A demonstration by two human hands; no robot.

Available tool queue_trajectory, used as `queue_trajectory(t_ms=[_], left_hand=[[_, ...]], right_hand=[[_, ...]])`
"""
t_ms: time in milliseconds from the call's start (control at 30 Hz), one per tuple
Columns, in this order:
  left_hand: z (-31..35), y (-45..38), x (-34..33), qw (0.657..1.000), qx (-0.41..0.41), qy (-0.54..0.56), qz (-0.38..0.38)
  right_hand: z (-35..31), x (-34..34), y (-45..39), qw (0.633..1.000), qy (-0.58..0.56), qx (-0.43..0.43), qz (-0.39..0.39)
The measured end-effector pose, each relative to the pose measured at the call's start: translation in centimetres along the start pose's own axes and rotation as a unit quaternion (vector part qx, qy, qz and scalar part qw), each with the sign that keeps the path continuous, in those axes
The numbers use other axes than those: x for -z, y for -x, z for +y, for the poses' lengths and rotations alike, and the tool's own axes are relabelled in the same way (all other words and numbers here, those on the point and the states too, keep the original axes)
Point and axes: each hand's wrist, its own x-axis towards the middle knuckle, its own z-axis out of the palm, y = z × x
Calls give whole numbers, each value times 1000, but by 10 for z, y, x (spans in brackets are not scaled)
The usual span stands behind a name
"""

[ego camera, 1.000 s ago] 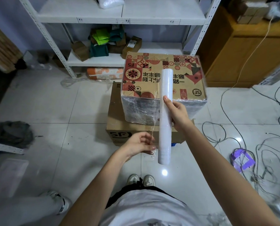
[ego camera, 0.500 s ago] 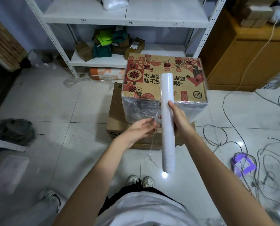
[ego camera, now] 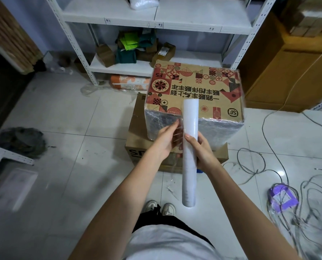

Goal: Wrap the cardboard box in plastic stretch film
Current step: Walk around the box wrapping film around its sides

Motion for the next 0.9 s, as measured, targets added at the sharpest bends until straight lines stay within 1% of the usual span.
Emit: queue_trajectory(t_ms=[67,167,267,367,467,600,900], left_hand=[[1,1,-1,1000,15,-16,6],[2,-1,-3,999,10,-41,19],[4,-3,-4,999,-15,8,34],[7,-4,-1,996,-45,68,28],[10,-4,0,997,-45,62,15],[15,-7,-3,999,-26,22,-3],[42,-9,18,994,-61,87,6]], right_hand=[[3,1,-1,1000,-14,2,-16],[7,2,-2,999,-24,7,-34],[10,3,-4,998,-49,1,-33],[13,5,-7,997,-70,-19,-23],[16,8,-9,995,-88,-33,-25],[16,5,-11,998,-57,-31,-20],[9,-11,-24,999,3,-26,23]])
